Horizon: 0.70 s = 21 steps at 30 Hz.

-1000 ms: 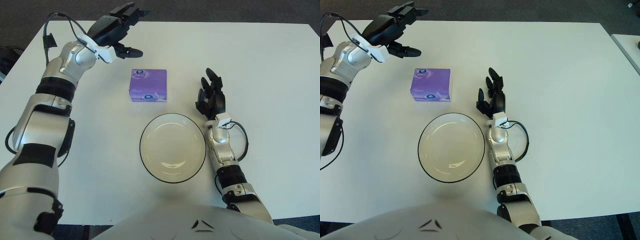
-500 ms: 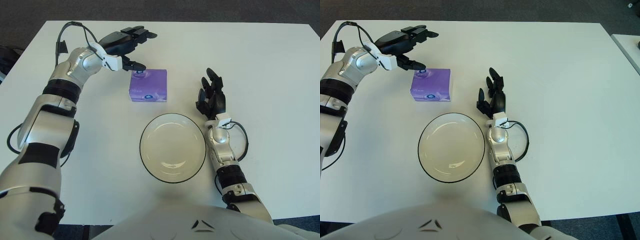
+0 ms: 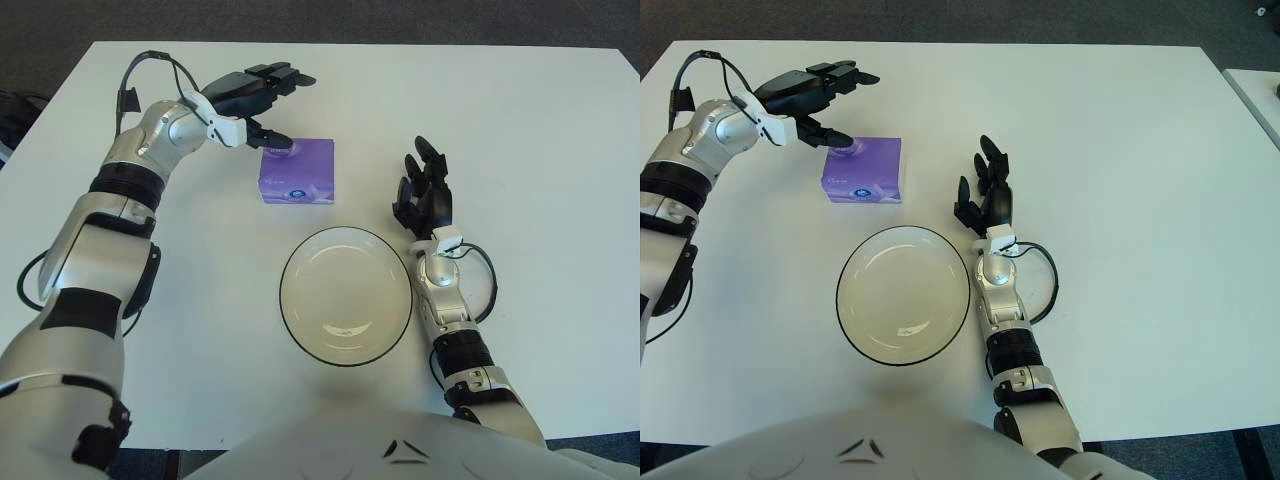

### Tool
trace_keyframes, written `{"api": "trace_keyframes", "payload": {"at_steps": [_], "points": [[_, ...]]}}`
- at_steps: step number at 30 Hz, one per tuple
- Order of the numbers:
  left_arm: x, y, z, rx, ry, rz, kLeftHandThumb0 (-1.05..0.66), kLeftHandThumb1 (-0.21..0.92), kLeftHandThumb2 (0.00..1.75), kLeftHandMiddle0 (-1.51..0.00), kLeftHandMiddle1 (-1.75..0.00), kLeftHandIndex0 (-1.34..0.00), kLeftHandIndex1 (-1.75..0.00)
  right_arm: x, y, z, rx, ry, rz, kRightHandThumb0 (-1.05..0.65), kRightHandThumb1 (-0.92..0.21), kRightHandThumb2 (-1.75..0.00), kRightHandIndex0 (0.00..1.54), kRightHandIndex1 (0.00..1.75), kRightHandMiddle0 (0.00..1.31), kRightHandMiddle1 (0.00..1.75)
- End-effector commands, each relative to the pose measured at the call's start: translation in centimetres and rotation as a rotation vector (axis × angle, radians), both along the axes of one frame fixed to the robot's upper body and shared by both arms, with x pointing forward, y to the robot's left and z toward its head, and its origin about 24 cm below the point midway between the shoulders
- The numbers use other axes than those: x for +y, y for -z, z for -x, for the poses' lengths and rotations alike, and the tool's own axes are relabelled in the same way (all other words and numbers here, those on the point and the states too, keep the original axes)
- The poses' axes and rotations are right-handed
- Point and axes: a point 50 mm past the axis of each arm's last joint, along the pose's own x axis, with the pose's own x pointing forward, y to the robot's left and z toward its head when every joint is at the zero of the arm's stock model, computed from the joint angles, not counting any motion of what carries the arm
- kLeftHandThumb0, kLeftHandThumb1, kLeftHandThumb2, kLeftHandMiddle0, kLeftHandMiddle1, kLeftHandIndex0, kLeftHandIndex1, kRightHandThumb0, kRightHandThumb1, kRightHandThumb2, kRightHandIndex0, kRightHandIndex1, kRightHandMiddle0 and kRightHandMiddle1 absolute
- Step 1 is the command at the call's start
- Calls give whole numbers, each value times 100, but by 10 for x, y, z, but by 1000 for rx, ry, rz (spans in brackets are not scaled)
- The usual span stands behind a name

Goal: Put the tissue paper into the plate.

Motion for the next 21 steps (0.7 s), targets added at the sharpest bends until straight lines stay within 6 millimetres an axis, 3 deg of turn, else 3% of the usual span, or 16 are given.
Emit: {"api": "trace_keyframes", "payload": {"at_steps": [1, 21], "points": [[2, 12, 2, 38, 5, -30, -105, 92, 53, -12, 0, 0, -49, -12, 77, 37, 361, 44, 23, -72, -92, -68, 28, 1, 0, 47], [4, 17, 8, 96, 37, -80, -105, 92, 54, -11, 0, 0, -52, -13, 76, 36, 370, 44, 25, -73, -92, -68, 28, 0, 0, 45]]}}
